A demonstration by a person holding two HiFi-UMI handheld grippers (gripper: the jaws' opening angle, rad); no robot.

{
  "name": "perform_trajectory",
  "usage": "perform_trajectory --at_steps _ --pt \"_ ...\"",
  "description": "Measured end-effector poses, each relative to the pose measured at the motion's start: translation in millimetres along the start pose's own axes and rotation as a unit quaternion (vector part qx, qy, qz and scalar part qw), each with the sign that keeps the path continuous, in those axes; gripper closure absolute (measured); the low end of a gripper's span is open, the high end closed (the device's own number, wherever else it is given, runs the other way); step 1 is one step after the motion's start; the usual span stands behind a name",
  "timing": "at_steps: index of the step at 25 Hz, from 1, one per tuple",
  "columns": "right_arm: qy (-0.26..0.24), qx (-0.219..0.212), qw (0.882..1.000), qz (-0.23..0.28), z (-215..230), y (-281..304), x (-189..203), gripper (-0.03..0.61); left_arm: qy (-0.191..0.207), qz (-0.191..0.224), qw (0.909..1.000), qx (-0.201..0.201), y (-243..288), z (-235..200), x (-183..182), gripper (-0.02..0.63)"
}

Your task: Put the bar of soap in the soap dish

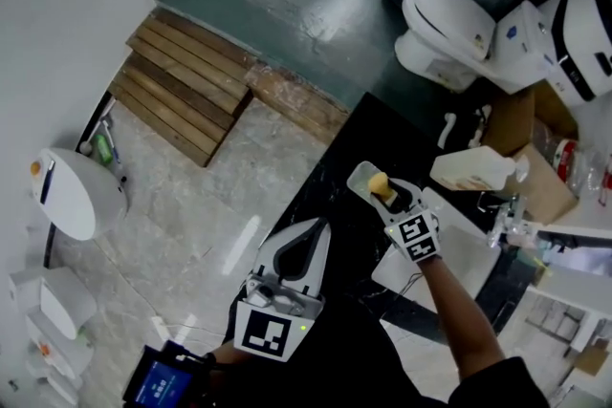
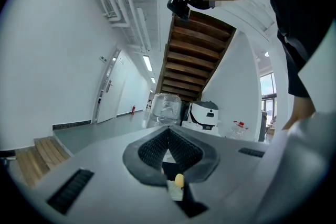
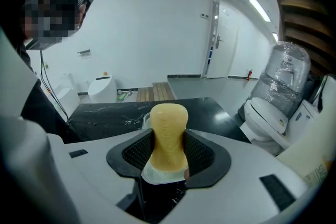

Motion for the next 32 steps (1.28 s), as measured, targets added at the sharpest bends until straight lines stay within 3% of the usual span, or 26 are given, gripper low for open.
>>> perform_trajectory --at_steps 5,10,18,32 --pt "-0.018 -0.01 1.0 -0.014 -5 8 3 0.394 -0.004 -0.002 1.0 -0.007 -2 -3 0 0.614" --pt "-0.004 -0.02 1.0 -0.023 0 12 9 0.394 -0.002 0.005 0.9998 -0.02 -6 -5 -3 0.614" --pt "-0.007 -0.019 0.999 -0.028 4 19 11 0.394 -0.008 -0.005 0.9999 -0.01 -5 -2 2 0.614" --pt "-0.062 -0.04 0.995 -0.068 -1 27 5 0.394 -0.014 -0.001 0.9998 -0.012 -10 -3 0 0.614"
Point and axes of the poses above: the fingertips, and each gripper's own axes: y forward along the fingers, z to its right, x out of its underside, the point moved 1 cm from there along -y, backward along the fingers, and after that the axes turned 4 degrees about -z, right-handed, at the moved point
